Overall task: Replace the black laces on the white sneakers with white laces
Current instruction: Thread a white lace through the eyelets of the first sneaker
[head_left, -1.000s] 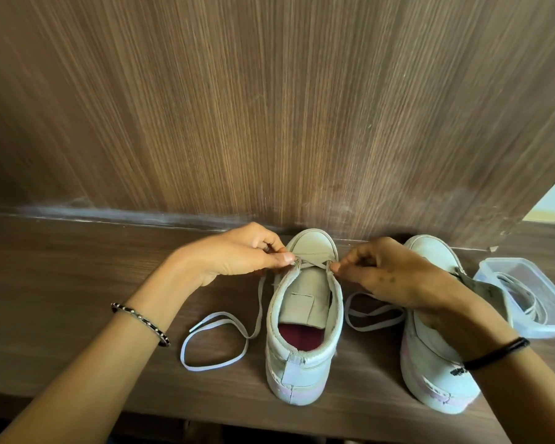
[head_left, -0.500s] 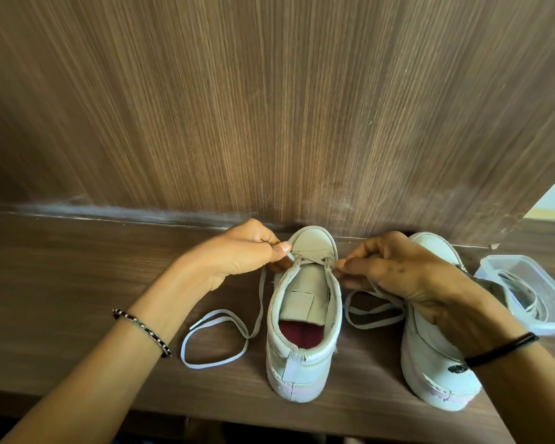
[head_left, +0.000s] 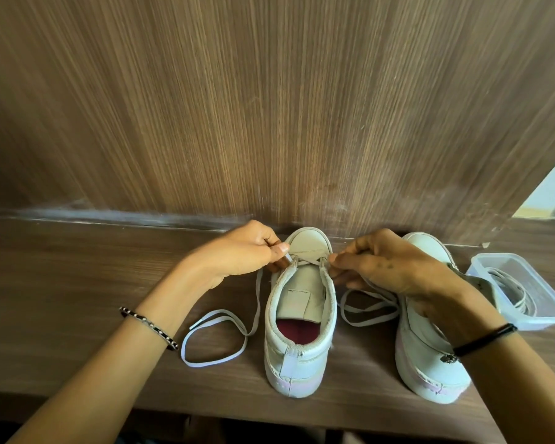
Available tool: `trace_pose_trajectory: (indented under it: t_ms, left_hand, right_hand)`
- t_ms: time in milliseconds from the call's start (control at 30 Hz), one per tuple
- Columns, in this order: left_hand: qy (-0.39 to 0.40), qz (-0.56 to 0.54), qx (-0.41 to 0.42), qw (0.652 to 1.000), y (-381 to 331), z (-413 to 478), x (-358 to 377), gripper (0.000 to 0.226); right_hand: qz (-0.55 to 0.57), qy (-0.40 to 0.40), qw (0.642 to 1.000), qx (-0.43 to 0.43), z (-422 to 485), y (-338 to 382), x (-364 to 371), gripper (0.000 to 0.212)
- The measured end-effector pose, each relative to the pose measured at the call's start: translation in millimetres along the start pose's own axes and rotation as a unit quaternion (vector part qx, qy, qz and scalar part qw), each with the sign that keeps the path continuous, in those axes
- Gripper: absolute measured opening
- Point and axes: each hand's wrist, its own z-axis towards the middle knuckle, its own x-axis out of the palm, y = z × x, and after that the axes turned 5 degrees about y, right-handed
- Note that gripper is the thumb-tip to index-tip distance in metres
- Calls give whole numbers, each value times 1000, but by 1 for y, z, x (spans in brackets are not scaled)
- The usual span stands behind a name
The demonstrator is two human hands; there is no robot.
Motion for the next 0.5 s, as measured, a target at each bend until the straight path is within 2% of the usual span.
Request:
trace_pose_trajectory:
  t_ms: [233, 300, 367, 433, 500]
  left_hand:
    - [7, -24, 20, 999, -6, -5, -2, 17]
    - [-16, -33, 29, 999, -6, -6, -1, 14]
    - [-72, 8, 37, 997, -5, -4, -1, 11]
    - [-129, 40, 70, 988, -6, -2, -1, 7]
    - [-110, -9, 141, 984, -14, -3, -1, 14]
  right_hand:
    - [-64, -19, 997, -26, 0, 4, -2, 25]
    - [-72, -20, 997, -28, 0, 5, -3, 30]
    - [-61, -25, 997, -37, -1, 5, -3, 32]
    - [-46, -34, 997, -55, -2, 7, -3, 35]
    - [-28, -37, 996, -81, -2, 10, -3, 37]
